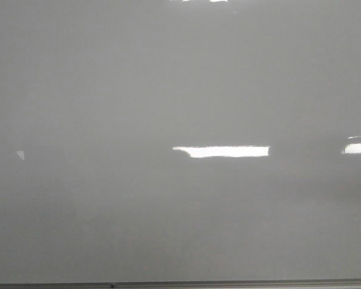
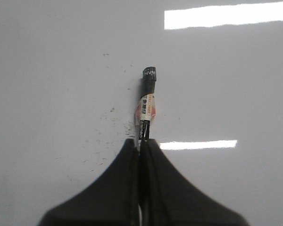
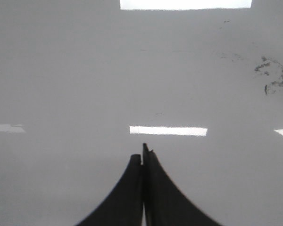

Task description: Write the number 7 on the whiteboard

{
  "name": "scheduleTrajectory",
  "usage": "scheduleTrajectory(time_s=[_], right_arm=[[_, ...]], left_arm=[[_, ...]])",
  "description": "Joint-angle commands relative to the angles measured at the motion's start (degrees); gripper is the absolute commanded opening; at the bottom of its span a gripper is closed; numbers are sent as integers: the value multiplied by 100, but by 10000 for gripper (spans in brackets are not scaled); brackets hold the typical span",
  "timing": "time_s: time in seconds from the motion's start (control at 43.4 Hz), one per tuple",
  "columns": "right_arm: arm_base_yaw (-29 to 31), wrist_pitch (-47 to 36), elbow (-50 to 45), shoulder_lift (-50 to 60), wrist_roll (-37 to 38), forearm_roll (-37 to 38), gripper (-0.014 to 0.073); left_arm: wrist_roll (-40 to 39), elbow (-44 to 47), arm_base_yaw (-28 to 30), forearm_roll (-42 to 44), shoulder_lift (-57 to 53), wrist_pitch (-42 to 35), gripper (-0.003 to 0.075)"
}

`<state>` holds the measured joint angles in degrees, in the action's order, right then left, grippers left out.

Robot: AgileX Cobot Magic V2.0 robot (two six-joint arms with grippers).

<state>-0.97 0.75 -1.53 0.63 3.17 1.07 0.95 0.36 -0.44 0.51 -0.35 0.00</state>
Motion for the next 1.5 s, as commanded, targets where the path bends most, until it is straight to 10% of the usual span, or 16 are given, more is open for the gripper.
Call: scheduleTrajectory(time_s=[0.0,1.013,1.244,1.474], right_arm=[[10,-460,15,101,-34,42,-67],[10,-1033,150,101,-34,42,-67],[10,28,1198,35,-34,42,-67],[10,1284,2642,-762,-34,42,-67]], left_arm=[[-20,77,-32,-51,-70,-413,-20],[-20,77,-32,-51,-70,-675,-20],[-55,-403,-32,-184,-59,-1158,-20],[-55,-1933,-32,-290,297,229,-20]])
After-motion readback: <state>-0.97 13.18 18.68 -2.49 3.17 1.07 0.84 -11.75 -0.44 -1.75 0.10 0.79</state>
